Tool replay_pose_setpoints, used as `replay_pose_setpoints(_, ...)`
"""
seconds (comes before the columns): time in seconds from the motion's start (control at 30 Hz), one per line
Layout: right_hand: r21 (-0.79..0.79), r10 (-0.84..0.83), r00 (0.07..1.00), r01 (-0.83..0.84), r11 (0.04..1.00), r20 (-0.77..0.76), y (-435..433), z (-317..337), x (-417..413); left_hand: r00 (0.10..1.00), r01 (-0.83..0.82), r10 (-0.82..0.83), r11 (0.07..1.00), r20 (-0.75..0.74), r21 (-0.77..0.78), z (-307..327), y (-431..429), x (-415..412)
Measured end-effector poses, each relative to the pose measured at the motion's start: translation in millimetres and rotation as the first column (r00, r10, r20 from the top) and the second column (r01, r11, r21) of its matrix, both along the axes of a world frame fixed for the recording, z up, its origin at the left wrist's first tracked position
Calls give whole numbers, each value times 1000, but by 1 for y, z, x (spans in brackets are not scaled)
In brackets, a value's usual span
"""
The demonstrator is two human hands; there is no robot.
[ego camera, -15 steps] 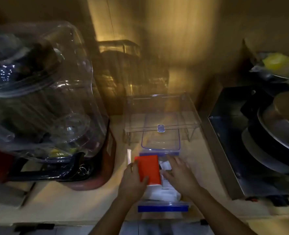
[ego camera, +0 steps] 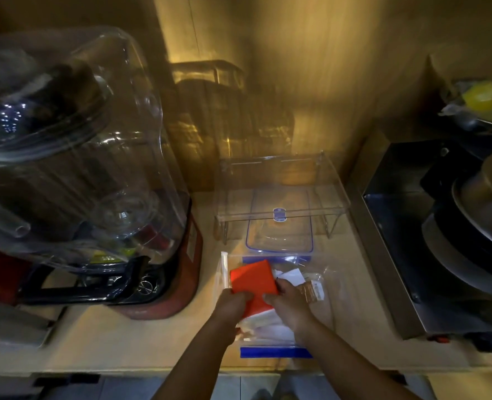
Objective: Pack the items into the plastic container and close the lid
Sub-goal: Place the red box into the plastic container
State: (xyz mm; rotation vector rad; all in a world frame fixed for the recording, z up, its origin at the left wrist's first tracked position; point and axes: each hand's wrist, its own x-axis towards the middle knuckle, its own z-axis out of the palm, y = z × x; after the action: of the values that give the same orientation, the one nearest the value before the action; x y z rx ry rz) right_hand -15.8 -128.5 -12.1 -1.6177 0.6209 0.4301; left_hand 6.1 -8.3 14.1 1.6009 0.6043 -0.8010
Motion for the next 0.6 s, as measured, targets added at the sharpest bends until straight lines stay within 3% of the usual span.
replay_pose_setpoints(0.17,134,-175,985,174,976,-7,1,16,2,974,-163,118,958,-193,-235,7,10,-3)
replay_pose_setpoints(0.3,156,-204,976,190,969,78,-7,26,3,970,-182,123,939,-209,-293,18,13,-3)
replay_pose_setpoints(0.5,269,-219,967,179,946,128,-17,33,4,984,-117,140,976,112,-186,44,21,5)
replay_pose_setpoints(0.6,201,-211,967,181,963,143,-19,32,10,931,-131,159,986,329,-105,57,31,8)
